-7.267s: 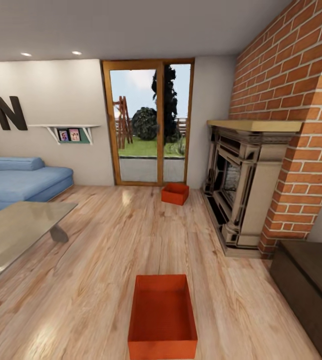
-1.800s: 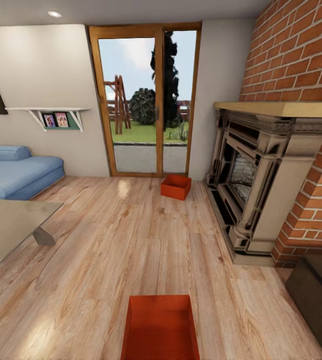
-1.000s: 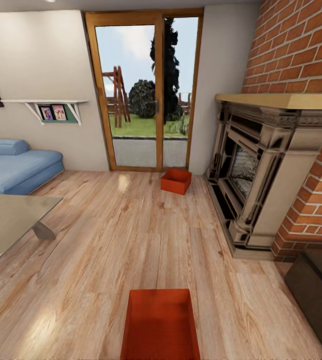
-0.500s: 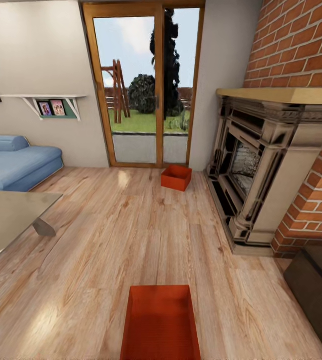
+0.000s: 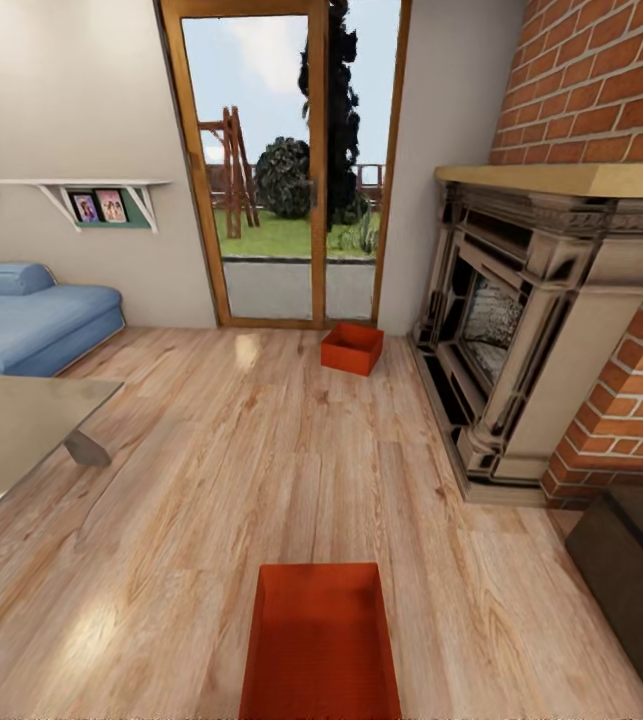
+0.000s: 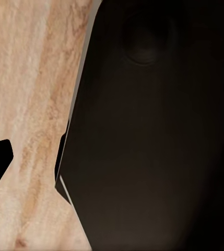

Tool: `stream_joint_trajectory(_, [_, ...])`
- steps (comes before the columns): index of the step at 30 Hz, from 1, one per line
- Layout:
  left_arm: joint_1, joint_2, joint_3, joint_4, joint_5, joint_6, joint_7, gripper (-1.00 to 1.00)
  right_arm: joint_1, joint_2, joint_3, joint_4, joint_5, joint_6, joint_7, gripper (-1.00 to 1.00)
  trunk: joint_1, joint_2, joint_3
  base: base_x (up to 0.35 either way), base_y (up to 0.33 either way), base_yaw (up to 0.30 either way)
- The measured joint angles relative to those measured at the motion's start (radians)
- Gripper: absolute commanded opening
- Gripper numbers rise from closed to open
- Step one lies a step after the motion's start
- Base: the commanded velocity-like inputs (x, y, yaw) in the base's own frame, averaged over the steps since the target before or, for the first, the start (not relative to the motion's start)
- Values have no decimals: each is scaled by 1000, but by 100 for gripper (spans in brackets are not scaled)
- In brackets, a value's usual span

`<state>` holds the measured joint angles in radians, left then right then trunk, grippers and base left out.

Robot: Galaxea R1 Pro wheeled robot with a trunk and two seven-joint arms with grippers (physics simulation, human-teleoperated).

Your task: Move the two storage containers from the living room to the garage. In the garage, place one container on the floor and stack the other container on top of it (either order is fine).

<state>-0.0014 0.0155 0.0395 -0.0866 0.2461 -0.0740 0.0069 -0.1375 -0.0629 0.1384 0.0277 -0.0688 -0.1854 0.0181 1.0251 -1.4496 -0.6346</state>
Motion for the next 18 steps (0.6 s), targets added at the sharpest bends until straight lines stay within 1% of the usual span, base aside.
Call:
stream_joint_trajectory(10, [0,0,0,0,0,0,0,100,0,-3,-1,0,-1,0,0,100,0,0,-16,0,0,0])
stream_joint_trajectory(18, [0,0,0,0,0,0,0,100,0,1,-2,0,-1,0,0,100,0,0,-29,0,0,0])
